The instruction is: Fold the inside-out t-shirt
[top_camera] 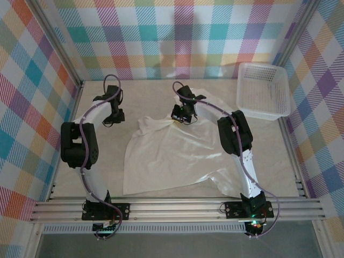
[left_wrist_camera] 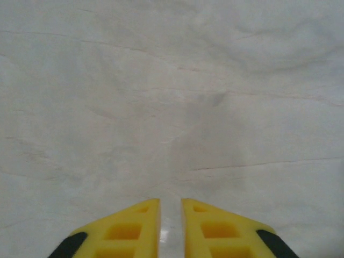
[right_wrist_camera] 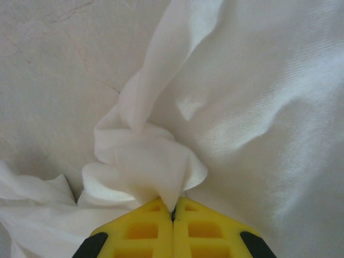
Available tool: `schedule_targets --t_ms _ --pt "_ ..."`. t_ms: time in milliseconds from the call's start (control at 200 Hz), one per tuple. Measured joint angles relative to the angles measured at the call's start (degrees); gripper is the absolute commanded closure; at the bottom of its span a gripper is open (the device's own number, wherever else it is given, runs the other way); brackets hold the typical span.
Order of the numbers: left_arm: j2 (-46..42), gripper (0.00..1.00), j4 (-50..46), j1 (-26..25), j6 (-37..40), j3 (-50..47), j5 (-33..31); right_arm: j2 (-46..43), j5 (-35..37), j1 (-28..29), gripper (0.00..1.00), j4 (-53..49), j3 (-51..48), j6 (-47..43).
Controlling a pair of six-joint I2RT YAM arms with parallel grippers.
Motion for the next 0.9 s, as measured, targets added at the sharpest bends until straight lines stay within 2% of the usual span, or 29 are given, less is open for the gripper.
schedule_targets --t_ms 160,225,310,470,650,700,900 --pt "-3.1 0.47 2.9 -3.2 -6.4 -2.8 13.2 0.0 0.0 0.0 1.00 0.0 0.0 0.1" --pt "-2.8 0.42 3.5 -5.7 -8.8 -2.8 15.7 0.0 -0.2 0.0 1.00 0.1 0.0 0.2" --pt "-1.1 0.42 3.9 -8.0 -11.0 -2.0 17.4 0.0 -0.5 0.0 1.00 0.1 0.0 0.2" --pt "6.0 0.62 4.3 -7.7 -13.5 2.1 19.0 0.0 -1.2 0.0 1.00 0.2 0.0 0.2" --pt "9.9 0.89 4.3 -5.6 -14.8 2.5 20.2 0.0 -1.4 0.0 1.00 0.2 0.0 0.2" --pt "9.9 1.00 4.3 -4.9 -15.5 2.6 20.6 0.0 -1.4 0.0 1.00 0.2 0.0 0.2" --pt "9.2 1.00 4.4 -0.8 -15.7 2.6 22.9 -0.2 -1.3 0.0 1.00 0.2 0.0 0.2"
